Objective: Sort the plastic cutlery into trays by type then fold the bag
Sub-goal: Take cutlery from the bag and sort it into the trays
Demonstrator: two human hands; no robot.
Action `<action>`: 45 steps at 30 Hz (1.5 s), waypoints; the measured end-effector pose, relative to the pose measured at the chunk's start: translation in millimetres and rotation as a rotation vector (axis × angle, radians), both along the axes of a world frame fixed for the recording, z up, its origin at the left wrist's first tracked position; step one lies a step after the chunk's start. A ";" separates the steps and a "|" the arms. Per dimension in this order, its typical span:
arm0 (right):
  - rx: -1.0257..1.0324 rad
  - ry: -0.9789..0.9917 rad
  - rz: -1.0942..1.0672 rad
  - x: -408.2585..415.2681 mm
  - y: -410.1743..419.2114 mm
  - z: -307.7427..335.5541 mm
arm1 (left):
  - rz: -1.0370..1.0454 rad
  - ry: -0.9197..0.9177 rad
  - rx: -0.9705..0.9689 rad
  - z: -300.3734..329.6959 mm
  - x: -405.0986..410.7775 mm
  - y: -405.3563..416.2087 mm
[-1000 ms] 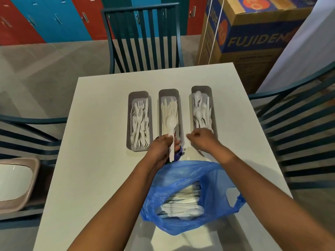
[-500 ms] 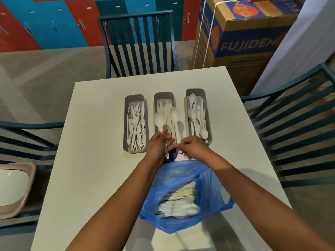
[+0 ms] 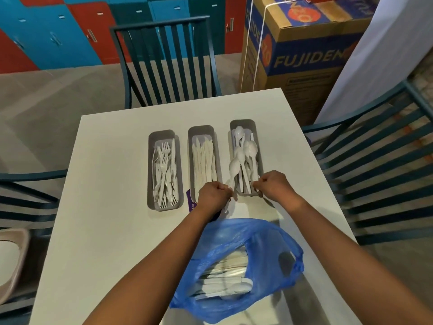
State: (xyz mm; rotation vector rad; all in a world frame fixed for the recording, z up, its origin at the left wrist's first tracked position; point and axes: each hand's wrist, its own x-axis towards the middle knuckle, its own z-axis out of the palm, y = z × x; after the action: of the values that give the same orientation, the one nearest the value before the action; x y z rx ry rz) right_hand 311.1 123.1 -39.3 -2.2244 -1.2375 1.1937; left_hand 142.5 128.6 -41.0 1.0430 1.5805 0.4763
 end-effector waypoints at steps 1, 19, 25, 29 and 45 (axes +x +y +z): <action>-0.005 -0.007 0.009 1.1 2.6 -0.7 | 0.001 0.028 0.029 -2.1 2.6 2.6; -0.048 -0.170 0.088 7.8 34.7 -15.2 | -0.245 0.394 0.282 -4.4 55.9 60.6; -0.034 -0.253 0.125 7.3 32.5 -14.0 | -0.360 0.530 0.348 -9.9 59.0 61.7; 0.023 -0.198 0.064 11.6 24.2 -10.5 | -0.296 0.470 0.409 -9.9 45.6 44.2; 0.197 0.101 0.134 -4.9 -44.1 18.6 | -0.446 -0.179 -0.029 53.7 1.5 -77.1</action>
State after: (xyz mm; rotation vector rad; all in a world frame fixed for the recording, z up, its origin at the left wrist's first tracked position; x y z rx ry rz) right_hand 306.2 79.0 -20.7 -1.9435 -1.4159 1.1618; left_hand 144.0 51.5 12.7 1.2514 1.1500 0.2316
